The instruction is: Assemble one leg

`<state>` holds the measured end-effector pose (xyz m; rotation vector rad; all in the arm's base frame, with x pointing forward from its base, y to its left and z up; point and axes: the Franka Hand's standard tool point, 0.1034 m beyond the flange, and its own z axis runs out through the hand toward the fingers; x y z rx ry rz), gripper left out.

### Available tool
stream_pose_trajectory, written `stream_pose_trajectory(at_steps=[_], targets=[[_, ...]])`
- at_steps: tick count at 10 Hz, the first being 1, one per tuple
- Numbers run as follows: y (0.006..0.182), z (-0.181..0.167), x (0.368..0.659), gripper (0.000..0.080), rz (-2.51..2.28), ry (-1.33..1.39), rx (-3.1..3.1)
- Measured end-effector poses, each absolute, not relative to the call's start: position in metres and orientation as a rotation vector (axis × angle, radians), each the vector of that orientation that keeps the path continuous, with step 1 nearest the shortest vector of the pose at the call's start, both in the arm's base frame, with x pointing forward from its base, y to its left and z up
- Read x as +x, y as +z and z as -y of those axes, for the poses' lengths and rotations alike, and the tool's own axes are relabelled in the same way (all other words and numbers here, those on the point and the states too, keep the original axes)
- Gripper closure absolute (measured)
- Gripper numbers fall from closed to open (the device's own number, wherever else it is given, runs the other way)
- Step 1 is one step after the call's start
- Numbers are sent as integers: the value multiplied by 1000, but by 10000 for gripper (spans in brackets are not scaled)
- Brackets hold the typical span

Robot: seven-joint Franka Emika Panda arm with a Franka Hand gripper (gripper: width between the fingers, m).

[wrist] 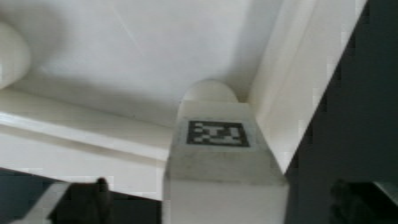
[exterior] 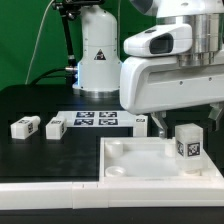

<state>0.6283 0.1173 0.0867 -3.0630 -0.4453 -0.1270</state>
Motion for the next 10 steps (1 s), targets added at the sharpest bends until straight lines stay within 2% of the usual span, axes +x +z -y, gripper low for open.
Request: stream_pose_trajectory(at_steps=[1,3,7,10], targets=[[86,-117,628,263,453,-128,-3062],[86,-118,628,509,453,-128,-3062],[86,-118,628,509,372,-126,-3069],[86,-119,628,509,-77,-114,-3082]])
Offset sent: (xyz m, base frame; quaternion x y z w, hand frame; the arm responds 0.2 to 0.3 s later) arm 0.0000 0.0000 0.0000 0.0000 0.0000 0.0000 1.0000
